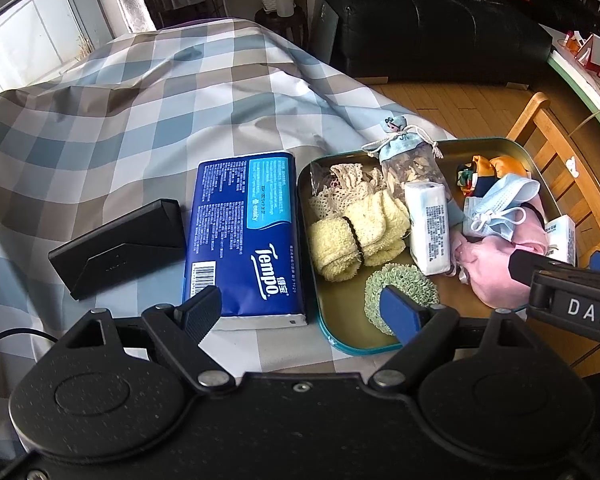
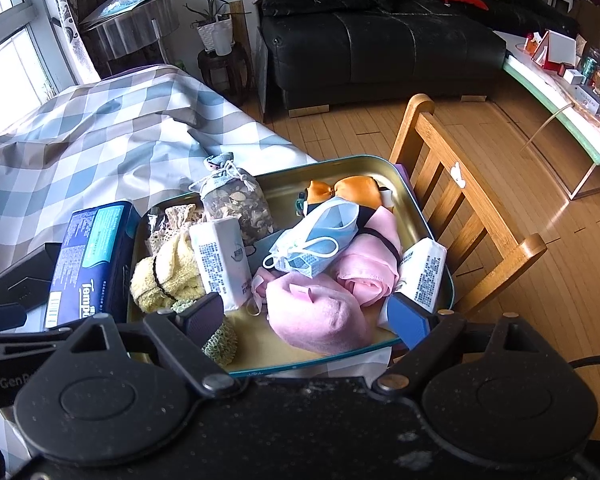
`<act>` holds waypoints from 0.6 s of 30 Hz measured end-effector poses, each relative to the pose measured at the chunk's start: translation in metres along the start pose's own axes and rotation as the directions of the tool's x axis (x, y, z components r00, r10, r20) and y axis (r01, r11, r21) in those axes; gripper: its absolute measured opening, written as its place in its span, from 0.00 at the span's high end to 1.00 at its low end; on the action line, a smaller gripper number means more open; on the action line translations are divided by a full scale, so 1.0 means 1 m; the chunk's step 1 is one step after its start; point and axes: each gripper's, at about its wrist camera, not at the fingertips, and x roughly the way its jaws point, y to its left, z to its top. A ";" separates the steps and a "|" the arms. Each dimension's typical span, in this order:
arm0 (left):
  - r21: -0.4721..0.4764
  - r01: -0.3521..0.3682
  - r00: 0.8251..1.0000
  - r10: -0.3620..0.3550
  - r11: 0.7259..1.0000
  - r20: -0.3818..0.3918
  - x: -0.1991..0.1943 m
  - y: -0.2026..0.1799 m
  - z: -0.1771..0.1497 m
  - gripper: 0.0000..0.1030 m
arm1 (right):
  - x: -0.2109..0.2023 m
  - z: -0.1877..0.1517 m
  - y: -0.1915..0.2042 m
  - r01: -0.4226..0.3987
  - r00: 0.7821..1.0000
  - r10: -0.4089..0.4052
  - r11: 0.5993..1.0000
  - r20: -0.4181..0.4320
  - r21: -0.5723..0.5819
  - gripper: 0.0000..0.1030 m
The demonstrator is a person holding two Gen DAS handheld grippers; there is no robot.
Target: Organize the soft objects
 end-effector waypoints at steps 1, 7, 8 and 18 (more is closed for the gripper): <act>0.000 0.000 1.000 0.000 1.000 -0.001 0.000 0.000 0.000 0.20 | 0.000 0.000 0.000 0.000 1.000 0.000 1.000 0.000 -0.001 0.13; 0.004 0.000 1.000 0.000 1.000 -0.006 0.002 -0.001 -0.001 0.20 | 0.001 0.000 0.001 0.001 1.000 -0.001 1.000 0.000 -0.002 0.13; 0.005 0.000 1.000 0.000 1.000 -0.007 0.002 -0.001 -0.001 0.20 | 0.001 0.000 0.001 0.000 1.000 0.000 1.000 0.000 -0.002 0.13; 0.010 0.006 1.000 -0.006 1.000 -0.011 0.002 -0.002 -0.002 0.20 | 0.001 0.000 0.001 0.001 1.000 -0.001 1.000 0.000 -0.003 0.13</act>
